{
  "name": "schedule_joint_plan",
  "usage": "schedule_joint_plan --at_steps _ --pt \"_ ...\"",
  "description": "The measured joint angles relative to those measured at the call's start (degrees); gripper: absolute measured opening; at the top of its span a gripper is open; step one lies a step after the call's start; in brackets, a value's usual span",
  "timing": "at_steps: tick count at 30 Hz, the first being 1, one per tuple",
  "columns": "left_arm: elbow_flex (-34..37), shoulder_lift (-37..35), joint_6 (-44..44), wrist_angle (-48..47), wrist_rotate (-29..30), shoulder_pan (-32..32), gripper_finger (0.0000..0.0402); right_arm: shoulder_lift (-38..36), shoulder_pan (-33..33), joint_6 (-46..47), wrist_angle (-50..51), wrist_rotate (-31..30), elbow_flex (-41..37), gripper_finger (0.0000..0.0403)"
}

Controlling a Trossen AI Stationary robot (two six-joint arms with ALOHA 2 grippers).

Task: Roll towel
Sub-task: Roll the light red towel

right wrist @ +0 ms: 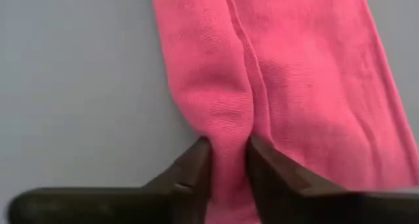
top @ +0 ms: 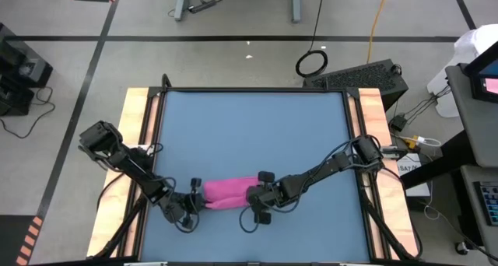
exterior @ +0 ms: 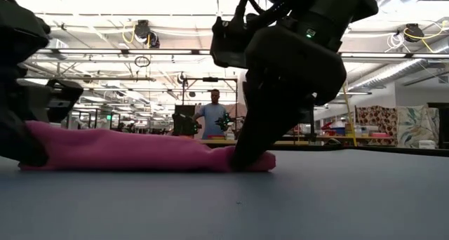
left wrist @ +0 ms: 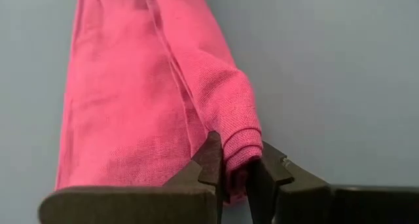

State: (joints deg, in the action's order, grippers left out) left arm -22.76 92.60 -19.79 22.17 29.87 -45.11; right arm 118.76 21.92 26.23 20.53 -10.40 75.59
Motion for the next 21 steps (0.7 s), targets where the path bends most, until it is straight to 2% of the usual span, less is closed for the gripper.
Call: schedule_joint_plan --at_steps 4,8,12,16,21 --pt "0.0 0.0 -2.9 0.0 -0.2 0.5 0.0046 0.0 -0.1 2.6 0.6 2.1 0.0 0.0042" --pt "0.0 0.0 -9.8 -1.2 0.0 -0.6 0.0075 -0.1 -1.0 7.1 0.4 12.3 0.0 0.0012" --pt "0.1 -1.1 -11.3 -1.6 0.6 -1.8 0.0133 -0.1 -1.8 13.6 -0.8 20.7 -0.1 0.001" --pt "0.3 -4.6 -10.8 -2.7 2.5 -3.2 0.02 0.0 -1.6 15.8 -3.6 27.8 -0.3 0.0017" --pt "0.2 -9.8 -4.4 -1.8 6.6 -7.2 0.0253 0.2 -1.6 18.4 -5.0 29.9 -0.3 0.0017"
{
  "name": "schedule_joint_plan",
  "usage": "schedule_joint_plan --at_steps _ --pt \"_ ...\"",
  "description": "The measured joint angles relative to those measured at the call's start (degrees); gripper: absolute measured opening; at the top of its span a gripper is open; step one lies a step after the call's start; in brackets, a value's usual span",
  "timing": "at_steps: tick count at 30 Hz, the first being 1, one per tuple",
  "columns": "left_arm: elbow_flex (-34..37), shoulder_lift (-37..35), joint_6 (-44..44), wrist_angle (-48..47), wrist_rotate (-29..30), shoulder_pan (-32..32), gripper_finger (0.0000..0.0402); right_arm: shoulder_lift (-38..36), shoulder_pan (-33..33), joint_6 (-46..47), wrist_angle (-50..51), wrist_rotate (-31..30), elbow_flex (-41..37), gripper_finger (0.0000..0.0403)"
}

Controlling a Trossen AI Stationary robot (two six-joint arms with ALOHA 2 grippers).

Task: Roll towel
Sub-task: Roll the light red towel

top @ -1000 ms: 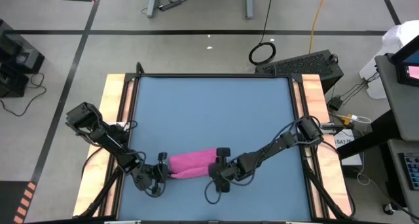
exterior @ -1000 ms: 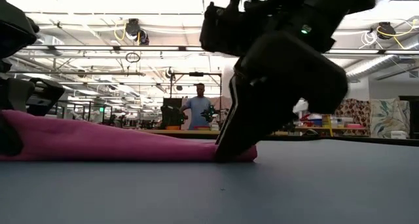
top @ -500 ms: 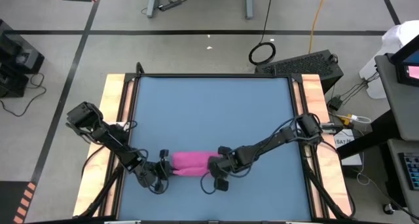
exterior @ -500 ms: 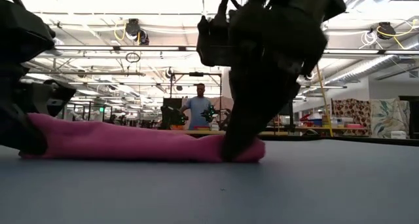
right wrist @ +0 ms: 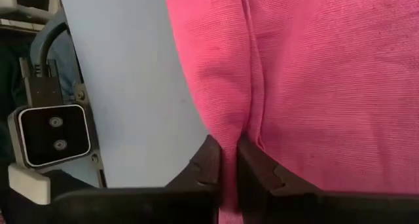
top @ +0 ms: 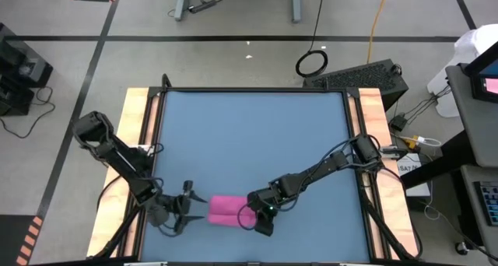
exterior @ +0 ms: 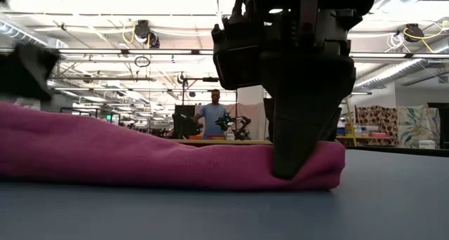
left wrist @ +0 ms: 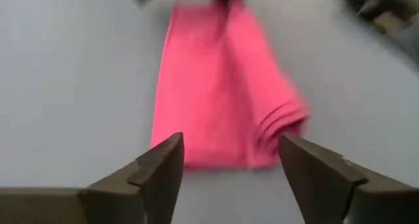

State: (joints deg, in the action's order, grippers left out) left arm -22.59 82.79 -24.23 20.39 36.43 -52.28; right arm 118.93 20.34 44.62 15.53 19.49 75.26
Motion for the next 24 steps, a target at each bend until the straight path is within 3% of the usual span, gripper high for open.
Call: schedule_joint_plan --at_steps 2,8,17,21,24 --pt "0.0 -0.5 4.8 3.9 2.6 -1.8 0.0259 0.0 -0.1 0.0 -0.2 0.0 0.0 0.0017" --pt "-0.1 2.8 15.8 19.3 3.1 -4.7 0.026 0.0 -1.9 2.9 -0.6 1.7 0.0 0.0017" --pt "-2.8 14.2 15.7 19.3 4.8 -3.3 0.026 0.0 -4.6 4.2 -0.8 5.1 0.0 0.0017" --pt "-3.0 16.5 14.6 19.2 7.9 -2.8 0.026 0.0 -5.1 4.2 -0.9 6.2 0.0 0.0017" --pt "-2.9 17.0 14.2 18.9 6.8 -2.3 0.0259 0.0 -5.0 4.4 -0.9 6.2 0.0 0.0018"
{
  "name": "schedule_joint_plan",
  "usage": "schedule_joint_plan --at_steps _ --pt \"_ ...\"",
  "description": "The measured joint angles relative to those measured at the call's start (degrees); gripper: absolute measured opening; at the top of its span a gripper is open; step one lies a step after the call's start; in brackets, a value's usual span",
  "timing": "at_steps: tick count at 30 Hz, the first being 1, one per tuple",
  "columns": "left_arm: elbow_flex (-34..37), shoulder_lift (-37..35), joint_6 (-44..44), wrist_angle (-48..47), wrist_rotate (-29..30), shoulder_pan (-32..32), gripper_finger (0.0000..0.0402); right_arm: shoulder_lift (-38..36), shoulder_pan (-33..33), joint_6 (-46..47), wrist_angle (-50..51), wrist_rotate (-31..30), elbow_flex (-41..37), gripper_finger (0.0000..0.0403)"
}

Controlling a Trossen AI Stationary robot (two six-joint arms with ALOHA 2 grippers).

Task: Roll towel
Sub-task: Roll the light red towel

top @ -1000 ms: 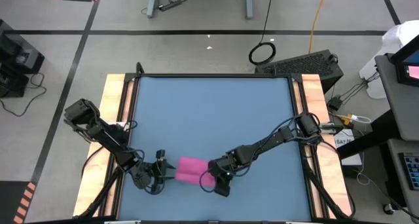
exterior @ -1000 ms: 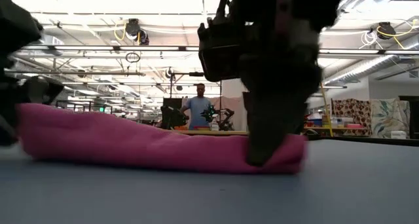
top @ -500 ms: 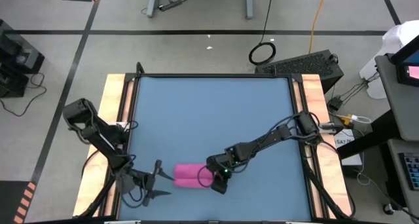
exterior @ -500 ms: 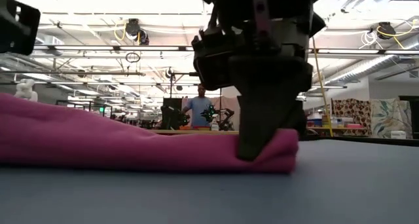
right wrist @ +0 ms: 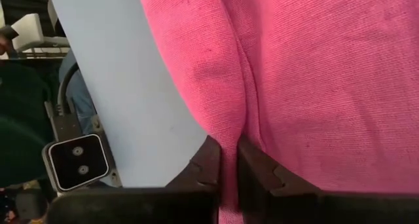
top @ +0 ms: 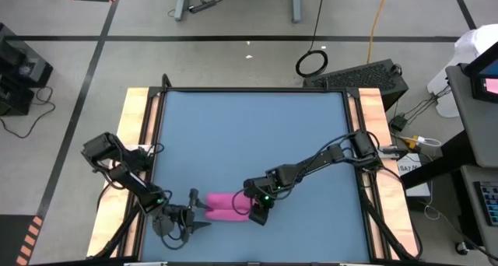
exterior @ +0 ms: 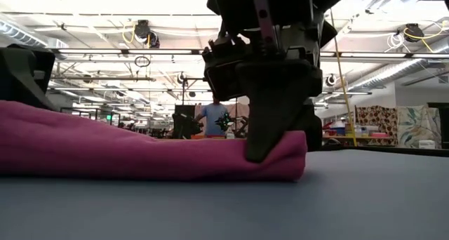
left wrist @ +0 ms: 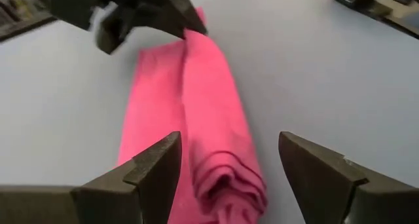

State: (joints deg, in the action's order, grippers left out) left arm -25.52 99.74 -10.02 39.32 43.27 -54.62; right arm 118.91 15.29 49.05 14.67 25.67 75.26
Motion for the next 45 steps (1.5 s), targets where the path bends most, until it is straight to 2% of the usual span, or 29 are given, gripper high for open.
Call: schedule_joint_plan --at_steps 4,8,13,18,22,25,31,37,42,45 --pt "0.0 0.4 0.0 0.0 -3.3 0.3 0.0241 0.0 0.0 0.8 0.0 0.0 0.0 0.0018" --pt "0.0 0.5 0.0 -0.8 -3.8 0.3 0.0194 -0.1 0.0 1.0 0.0 0.0 0.0 0.0018" --pt "0.0 0.5 -1.9 -3.1 -3.8 0.4 0.0116 -0.1 0.0 1.5 -0.1 -0.3 0.1 0.0018" --pt "-0.1 0.2 -10.8 -10.7 -3.8 0.7 0.0024 -0.4 1.0 1.3 0.0 -4.0 0.1 0.0042" --pt "0.4 0.2 -13.7 -11.1 -3.8 0.7 0.0028 -2.2 2.7 -1.1 0.1 -7.6 0.1 0.0088" --pt "0.4 0.2 -13.7 -11.6 -3.8 0.8 0.0035 -4.3 4.3 -4.9 0.2 -12.7 0.1 0.0126" --pt "0.5 0.2 -14.0 -12.4 -4.7 2.0 0.0032 -7.2 9.6 -17.1 0.3 -29.4 0.2 0.018" --pt "0.6 0.2 -14.2 -12.2 -7.8 4.4 0.0034 -6.1 14.0 -24.9 0.6 -40.4 0.2 0.0194" --pt "0.6 0.2 -14.1 -12.2 -8.8 5.1 0.0035 -5.6 15.3 -26.2 1.4 -45.3 0.2 0.0191" --pt "0.6 0.2 -14.1 -12.3 -8.9 5.1 0.0036 -5.6 15.2 -26.4 2.8 -45.7 0.2 0.0194"
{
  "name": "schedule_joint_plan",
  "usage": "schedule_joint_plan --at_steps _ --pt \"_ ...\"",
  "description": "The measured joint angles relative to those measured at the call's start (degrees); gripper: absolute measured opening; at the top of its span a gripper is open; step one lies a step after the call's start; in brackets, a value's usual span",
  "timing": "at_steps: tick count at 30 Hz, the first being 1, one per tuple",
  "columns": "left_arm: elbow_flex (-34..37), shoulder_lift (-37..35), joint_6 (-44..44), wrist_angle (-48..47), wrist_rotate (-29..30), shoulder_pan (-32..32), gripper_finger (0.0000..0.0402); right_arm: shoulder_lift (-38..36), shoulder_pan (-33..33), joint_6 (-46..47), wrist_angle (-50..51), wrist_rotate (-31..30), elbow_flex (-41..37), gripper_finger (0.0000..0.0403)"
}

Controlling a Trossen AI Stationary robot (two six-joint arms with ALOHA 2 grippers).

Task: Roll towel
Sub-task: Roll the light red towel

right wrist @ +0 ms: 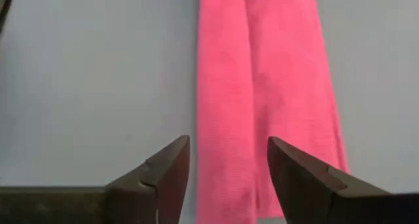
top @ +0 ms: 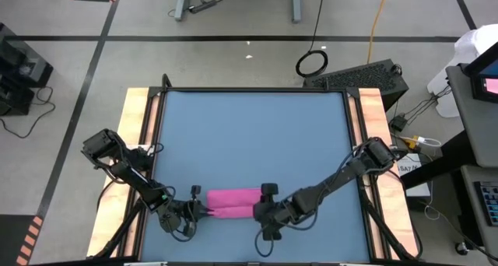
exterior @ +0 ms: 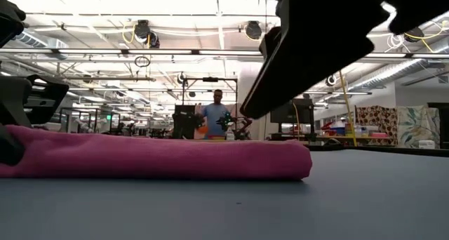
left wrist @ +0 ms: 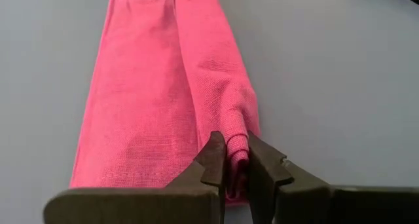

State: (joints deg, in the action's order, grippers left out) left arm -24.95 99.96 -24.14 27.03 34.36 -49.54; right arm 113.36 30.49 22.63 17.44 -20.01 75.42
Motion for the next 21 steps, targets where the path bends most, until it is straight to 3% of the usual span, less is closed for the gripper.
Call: schedule_joint_plan --at_steps 7,11,16,21 --pt "0.0 0.0 -0.1 -0.3 0.0 0.0 0.0036 1.9 -1.3 -2.1 0.3 3.5 0.0 0.023" --pt "0.0 0.0 -0.9 -0.4 0.0 0.0 0.0036 3.2 -1.8 -3.0 -0.1 4.5 0.0 0.023" --pt "0.0 0.0 -1.0 -0.4 0.0 0.0 0.0036 3.8 -2.6 -1.9 -0.1 5.4 0.0 0.019" --pt "0.1 0.0 -1.1 -0.1 0.1 0.0 0.0037 3.8 -3.7 -0.6 0.1 8.8 0.0 0.0117"
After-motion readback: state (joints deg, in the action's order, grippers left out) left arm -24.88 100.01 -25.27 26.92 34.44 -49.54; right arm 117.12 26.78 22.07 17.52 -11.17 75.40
